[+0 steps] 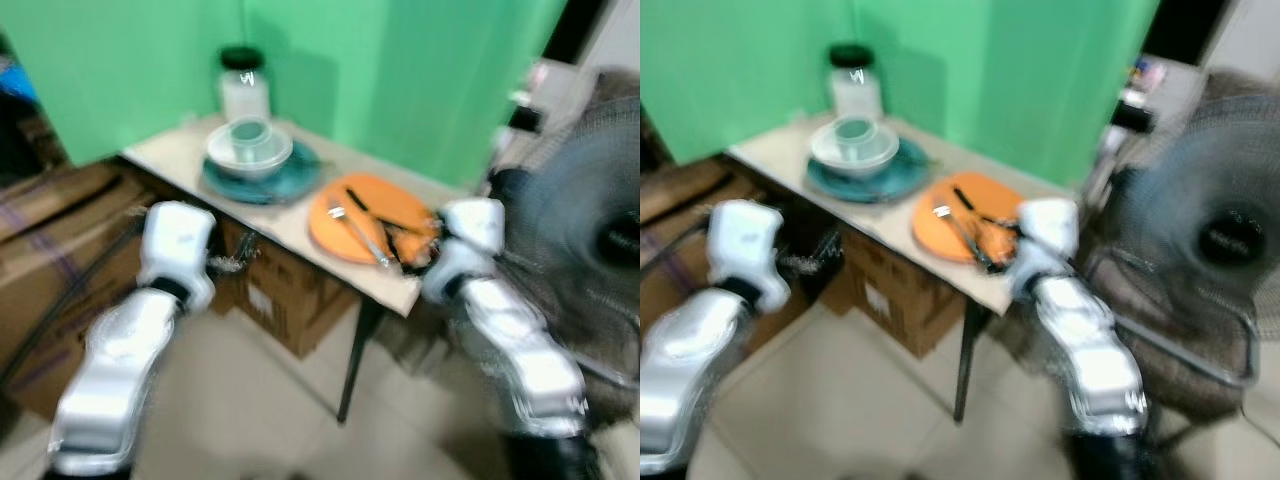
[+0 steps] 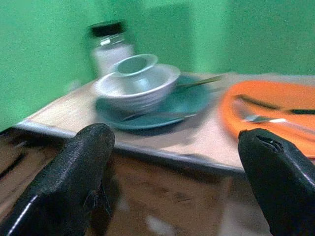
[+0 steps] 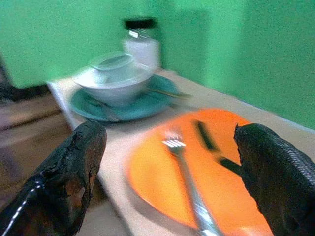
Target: Setting the table
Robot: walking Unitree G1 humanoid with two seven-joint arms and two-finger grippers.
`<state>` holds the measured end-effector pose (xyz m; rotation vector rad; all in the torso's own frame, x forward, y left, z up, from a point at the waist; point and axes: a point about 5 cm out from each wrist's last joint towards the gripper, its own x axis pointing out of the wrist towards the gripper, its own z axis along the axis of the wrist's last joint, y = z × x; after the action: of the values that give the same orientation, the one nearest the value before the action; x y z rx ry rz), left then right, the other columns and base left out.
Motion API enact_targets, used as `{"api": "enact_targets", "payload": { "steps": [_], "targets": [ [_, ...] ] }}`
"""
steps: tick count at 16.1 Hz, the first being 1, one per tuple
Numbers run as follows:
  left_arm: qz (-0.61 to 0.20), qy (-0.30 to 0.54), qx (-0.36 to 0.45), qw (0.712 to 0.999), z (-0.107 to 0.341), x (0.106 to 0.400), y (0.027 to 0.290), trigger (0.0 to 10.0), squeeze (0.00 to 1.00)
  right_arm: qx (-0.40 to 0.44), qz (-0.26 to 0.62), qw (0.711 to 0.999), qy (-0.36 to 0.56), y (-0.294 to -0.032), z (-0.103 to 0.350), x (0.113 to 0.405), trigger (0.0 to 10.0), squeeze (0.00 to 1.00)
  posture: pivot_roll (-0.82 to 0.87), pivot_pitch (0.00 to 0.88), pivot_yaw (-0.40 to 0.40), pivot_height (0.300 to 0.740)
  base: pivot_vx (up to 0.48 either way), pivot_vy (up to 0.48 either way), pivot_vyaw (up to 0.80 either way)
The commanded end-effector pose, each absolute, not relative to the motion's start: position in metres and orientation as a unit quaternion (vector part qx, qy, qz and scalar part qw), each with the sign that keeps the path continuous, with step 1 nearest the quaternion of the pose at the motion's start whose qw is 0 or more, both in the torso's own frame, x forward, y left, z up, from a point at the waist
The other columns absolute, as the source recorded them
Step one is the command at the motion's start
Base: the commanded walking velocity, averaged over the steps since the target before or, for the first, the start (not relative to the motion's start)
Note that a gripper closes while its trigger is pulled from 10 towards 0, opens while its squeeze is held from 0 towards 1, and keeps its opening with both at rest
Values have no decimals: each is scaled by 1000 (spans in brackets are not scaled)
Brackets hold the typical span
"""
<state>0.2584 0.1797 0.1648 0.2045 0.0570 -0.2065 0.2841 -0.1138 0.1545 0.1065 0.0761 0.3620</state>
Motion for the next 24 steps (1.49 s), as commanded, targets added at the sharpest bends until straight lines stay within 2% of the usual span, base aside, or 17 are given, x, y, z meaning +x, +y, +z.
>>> {"api": "enact_targets", "payload": {
  "steps": [1, 4, 7, 12, 17, 18, 19, 20, 23, 24],
  "targets": [
    [-122, 17, 101, 987, 168, 258, 170, 10000, 0, 45, 148, 987, 49, -131, 152, 287, 10000, 0, 200, 0, -14, 740, 345, 0, 0],
    [-130, 22, 107, 986, 167, 257, 169, 10000, 0, 50, 147, 986, 60, -131, 151, 290, 10000, 0, 203, 0, -16, 740, 336, 0, 0],
    [-142, 28, 112, 983, 166, 256, 170, 10000, 0, 38, 188, 977, 93, -121, 146, 289, 10000, 0, 209, 0, -17, 740, 331, 0, 0],
    [-147, 32, 116, 982, 164, 255, 170, 10000, 0, 1, 185, 971, 149, -116, 137, 300, 10000, 0, 211, 0, -18, 740, 318, 0, 0],
    [-188, 54, 137, 971, 157, 247, 173, 10000, 0, -32, 237, 957, 162, -96, 140, 313, 10000, 0, 216, 0, -18, 740, 113, 0, 0],
    [-216, 69, 149, 963, 155, 243, 175, 10000, 0, -31, 242, 952, 185, -91, 136, 317, 10000, 604, 222, 0, -23, 740, 0, 0, 0],
    [-216, 69, 149, 963, 155, 243, 175, 10000, 0, -31, 242, 952, 185, -91, 136, 317, 10000, 604, 222, 0, -23, 740, 0, 0, 0],
    [-241, 81, 156, 955, 154, 239, 178, 10000, 0, -40, 249, 945, 209, -85, 131, 320, 10000, 1000, 222, 0, -21, 740, 0, 0, 0],
    [-301, 119, 154, 934, 148, 227, 182, 10000, 0, -59, 234, 938, 249, -79, 122, 326, 10000, 1000, 221, 0, -18, 740, 0, 0, 0],
    [-320, 132, 157, 925, 145, 223, 182, 10000, 0, -59, 228, 937, 257, -79, 121, 327, 10000, 67, 221, 0, -19, 740, 0, 0, 0]
  ]
}}
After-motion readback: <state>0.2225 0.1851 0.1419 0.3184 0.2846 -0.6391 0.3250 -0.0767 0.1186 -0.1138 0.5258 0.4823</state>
